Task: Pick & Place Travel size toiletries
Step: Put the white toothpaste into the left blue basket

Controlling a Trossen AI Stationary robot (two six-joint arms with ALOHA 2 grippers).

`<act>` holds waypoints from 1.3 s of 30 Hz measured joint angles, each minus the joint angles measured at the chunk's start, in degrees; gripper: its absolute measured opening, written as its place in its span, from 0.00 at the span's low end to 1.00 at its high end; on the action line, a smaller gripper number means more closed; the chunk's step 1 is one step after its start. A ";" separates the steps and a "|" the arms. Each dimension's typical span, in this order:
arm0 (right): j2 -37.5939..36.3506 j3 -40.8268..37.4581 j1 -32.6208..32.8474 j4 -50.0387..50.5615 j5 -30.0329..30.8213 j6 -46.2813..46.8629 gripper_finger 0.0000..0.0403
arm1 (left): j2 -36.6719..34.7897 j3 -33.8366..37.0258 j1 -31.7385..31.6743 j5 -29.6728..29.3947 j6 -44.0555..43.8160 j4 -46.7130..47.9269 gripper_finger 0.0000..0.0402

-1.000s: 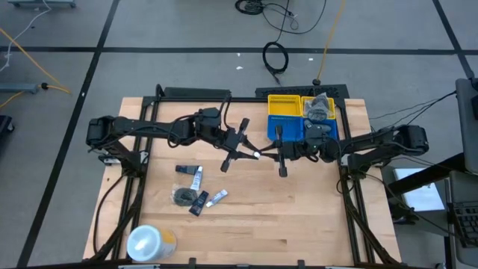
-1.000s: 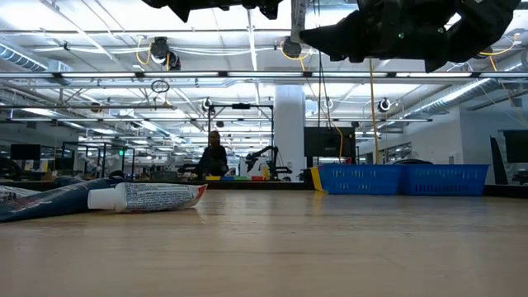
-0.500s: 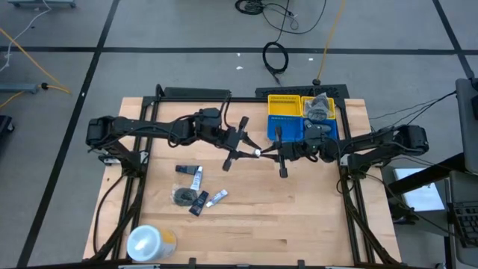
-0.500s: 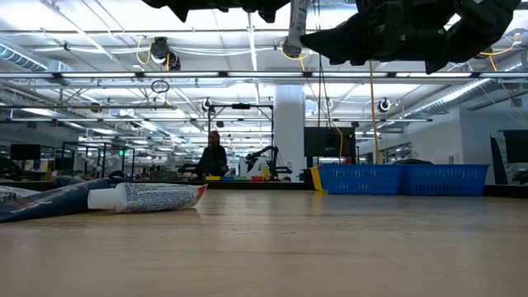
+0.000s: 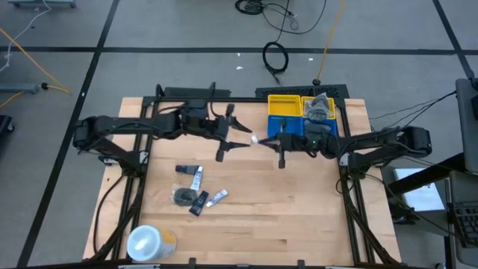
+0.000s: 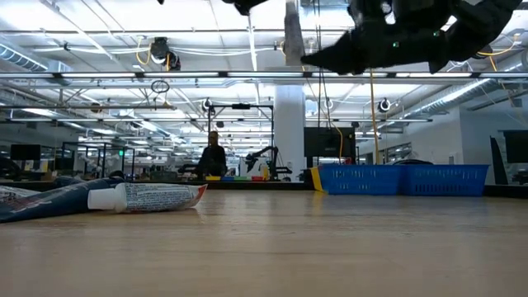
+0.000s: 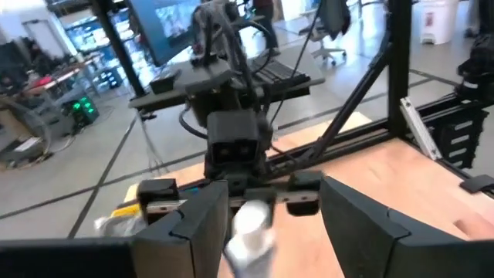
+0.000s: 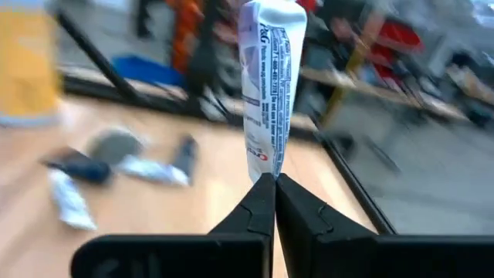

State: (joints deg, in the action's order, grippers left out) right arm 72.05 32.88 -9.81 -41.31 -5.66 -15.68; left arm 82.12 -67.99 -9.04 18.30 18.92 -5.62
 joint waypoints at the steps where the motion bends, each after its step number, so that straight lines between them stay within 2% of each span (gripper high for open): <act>1: -0.40 -0.02 -0.51 2.11 1.78 0.15 0.00 | -1.04 0.00 0.02 -0.96 -0.20 1.79 0.51; 7: -2.41 -0.04 -3.06 14.15 18.25 0.44 0.00 | -5.05 -0.03 0.05 -8.17 -3.43 13.03 0.49; 10: -3.02 -0.04 -4.27 19.37 24.14 0.81 0.00 | -5.65 -0.04 0.04 -10.61 -6.02 19.51 0.48; 17: -3.24 -0.04 -7.00 30.76 30.06 4.07 0.00 | -5.68 -0.04 0.06 -17.23 -11.28 32.62 0.48; 22: -3.21 -0.04 -7.97 36.77 36.07 4.88 0.00 | -5.65 -0.04 0.06 -17.93 -15.95 37.07 0.48; 29: -3.21 -0.04 -8.93 44.00 37.34 7.67 0.00 | -5.65 -0.04 0.06 -17.98 -21.20 41.95 0.48; 39: -3.21 -0.04 -8.98 45.04 37.38 8.02 0.00 | -5.63 -0.02 0.06 -18.44 -25.71 46.30 0.48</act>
State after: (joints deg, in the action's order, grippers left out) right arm 68.84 32.84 -18.79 3.73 31.73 -7.65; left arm 76.49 -68.01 -8.97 -0.14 -6.79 40.67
